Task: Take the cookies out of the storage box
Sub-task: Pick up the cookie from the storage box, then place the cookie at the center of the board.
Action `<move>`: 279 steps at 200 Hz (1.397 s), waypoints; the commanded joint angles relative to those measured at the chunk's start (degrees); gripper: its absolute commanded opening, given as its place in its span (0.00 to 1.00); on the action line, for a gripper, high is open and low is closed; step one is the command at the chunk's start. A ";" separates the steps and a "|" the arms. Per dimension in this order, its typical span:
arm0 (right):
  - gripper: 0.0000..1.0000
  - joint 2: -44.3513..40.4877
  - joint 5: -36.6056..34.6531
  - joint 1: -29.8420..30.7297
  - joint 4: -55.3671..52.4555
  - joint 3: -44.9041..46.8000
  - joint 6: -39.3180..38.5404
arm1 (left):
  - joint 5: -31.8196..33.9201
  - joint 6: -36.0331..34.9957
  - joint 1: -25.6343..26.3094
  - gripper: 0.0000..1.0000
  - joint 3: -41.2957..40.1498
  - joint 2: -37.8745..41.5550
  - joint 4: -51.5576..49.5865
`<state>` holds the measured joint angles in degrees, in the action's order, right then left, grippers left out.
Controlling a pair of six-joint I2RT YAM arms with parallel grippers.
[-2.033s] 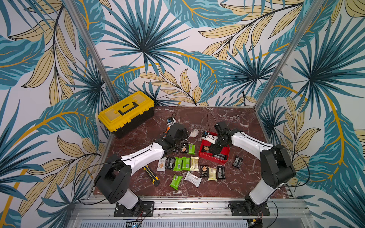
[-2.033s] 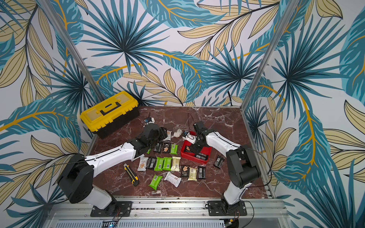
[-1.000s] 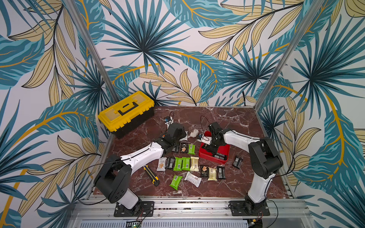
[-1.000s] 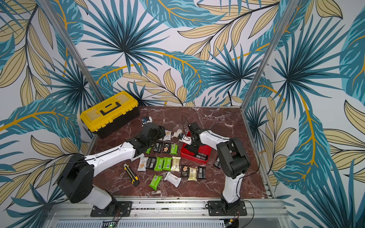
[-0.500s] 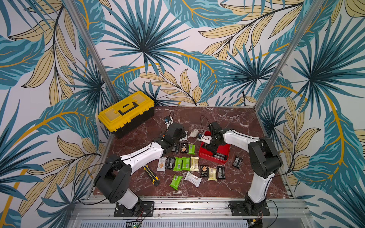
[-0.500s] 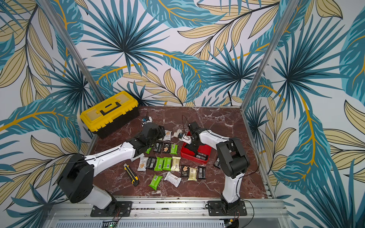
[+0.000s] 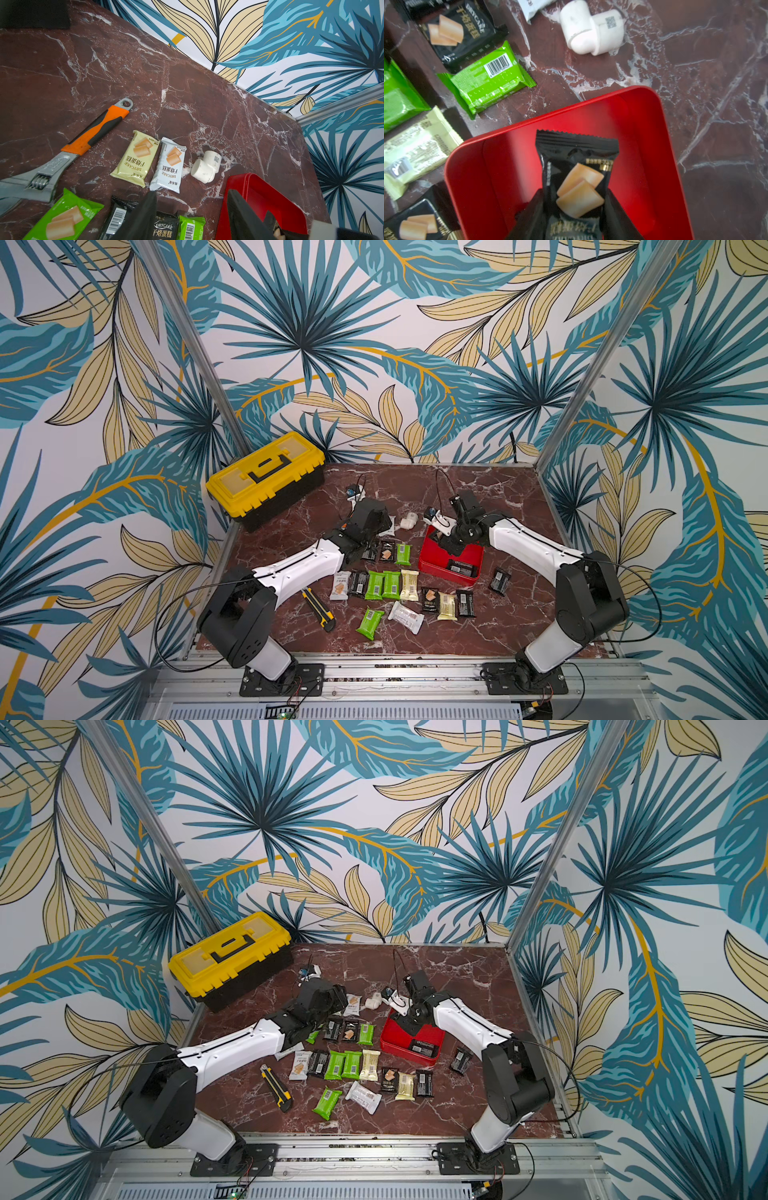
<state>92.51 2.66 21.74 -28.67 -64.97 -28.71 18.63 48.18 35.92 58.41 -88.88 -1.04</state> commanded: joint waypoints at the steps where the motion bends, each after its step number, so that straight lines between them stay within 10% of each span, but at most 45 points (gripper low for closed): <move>1: 0.30 -4.02 -2.50 -1.45 1.43 2.32 11.39 | -0.44 -1.34 -0.29 0.59 -1.17 2.13 0.16; 105: 0.28 -18.55 -15.49 -15.83 -2.78 15.62 55.82 | -8.79 -15.56 4.43 0.60 9.51 -4.24 -6.50; 279: 0.41 -0.20 -11.18 -22.70 5.08 11.46 56.00 | -36.25 -73.16 14.26 0.66 38.19 -28.83 -20.64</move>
<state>91.20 -9.08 -0.54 -23.64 -52.25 27.20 -12.80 -14.50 49.95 89.93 -114.72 -16.67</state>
